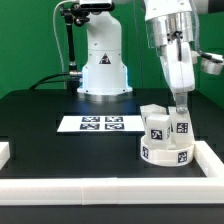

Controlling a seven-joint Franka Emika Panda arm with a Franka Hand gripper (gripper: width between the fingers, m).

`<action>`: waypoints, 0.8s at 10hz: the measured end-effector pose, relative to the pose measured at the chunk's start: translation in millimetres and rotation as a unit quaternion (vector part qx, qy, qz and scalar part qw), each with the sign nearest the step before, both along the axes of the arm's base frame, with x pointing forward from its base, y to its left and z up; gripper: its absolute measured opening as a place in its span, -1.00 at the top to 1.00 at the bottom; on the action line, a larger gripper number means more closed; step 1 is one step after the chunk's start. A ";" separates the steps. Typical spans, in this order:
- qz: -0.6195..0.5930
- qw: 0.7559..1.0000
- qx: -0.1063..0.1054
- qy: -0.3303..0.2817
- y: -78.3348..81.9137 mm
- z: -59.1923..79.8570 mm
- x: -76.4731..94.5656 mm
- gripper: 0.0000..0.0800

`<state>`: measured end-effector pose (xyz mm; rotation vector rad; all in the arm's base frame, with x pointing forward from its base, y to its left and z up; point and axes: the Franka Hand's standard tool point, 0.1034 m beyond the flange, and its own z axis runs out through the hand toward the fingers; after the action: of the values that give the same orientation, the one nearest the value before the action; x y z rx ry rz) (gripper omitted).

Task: Assemble stool

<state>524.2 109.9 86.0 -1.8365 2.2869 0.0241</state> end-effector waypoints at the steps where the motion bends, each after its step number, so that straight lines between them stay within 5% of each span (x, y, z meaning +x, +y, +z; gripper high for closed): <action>1: -0.043 0.999 0.012 0.005 -1.4 -0.3 -0.3 0.16; 8: -0.226 0.973 0.051 0.025 -1.3 0.5 0.8 0.16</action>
Offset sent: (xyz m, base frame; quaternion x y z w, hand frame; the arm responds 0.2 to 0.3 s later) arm -0.0037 -0.0033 -0.0059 -0.0105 0.0116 0.2224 0.9748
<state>525.0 108.6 86.5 -1.2450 2.6276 0.1143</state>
